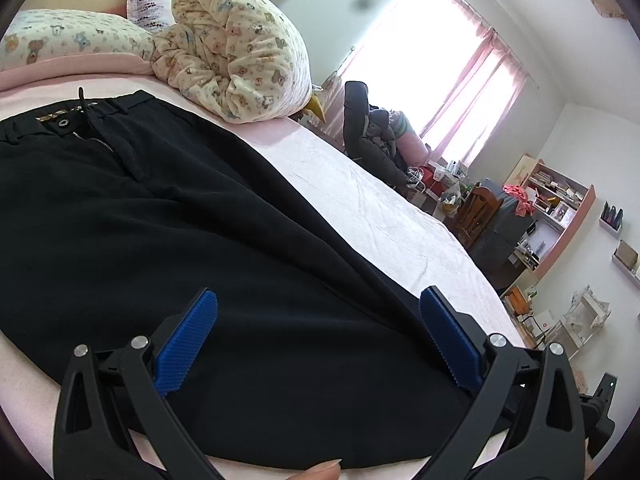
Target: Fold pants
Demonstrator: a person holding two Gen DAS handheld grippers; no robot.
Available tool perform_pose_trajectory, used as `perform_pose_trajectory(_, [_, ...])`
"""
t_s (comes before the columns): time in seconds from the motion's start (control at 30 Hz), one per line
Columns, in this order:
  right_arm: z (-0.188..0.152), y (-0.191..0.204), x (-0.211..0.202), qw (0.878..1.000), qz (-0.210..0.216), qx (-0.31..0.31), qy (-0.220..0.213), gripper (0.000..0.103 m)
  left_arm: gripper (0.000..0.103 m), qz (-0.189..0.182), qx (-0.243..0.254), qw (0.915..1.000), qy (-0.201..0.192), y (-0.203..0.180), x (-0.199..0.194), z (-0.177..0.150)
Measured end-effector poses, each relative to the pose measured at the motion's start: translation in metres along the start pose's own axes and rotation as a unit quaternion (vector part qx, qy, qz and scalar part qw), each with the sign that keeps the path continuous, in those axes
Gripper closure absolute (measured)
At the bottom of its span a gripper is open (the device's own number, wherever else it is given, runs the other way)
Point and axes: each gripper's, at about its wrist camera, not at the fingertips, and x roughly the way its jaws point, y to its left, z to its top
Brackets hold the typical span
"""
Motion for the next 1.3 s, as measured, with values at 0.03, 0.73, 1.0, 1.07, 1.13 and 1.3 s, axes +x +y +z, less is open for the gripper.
perform_pose_trajectory(0.03, [0.006, -0.011, 0.002, 0.999, 0.0, 0.034, 0.009, 0.094, 0.002, 0.003, 0.0, 1.0, -0.001, 0.0, 0.0, 0.0])
perform_pose_trajectory(0.73, [-0.134, 0.222, 0.223, 0.925, 0.23, 0.086, 0.29, 0.058, 0.002, 0.15, -0.223, 0.9493, -0.164, 0.083, -0.058, 0.02])
perform_pose_trajectory(1.0, [-0.146, 0.211, 0.287, 0.931, 0.171, 0.161, 0.28, 0.061, 0.002, 0.141, -0.242, 0.9485, -0.148, 0.091, -0.06, 0.014])
perform_pose_trajectory(1.07, [-0.147, 0.203, 0.291, 0.929, 0.163, 0.181, 0.28, 0.073, 0.002, 0.143, -0.242, 0.9484, -0.148, 0.091, -0.06, 0.014])
perform_pose_trajectory(1.13, [-0.147, 0.198, 0.291, 0.93, 0.16, 0.189, 0.271, 0.095, 0.002, 0.144, -0.242, 0.9485, -0.145, 0.091, -0.059, 0.016])
perform_pose_trajectory(1.3, [-0.147, 0.204, 0.276, 0.933, 0.207, 0.154, 0.252, 0.1, 0.002, 0.147, -0.251, 0.9461, -0.143, 0.093, -0.06, 0.016])
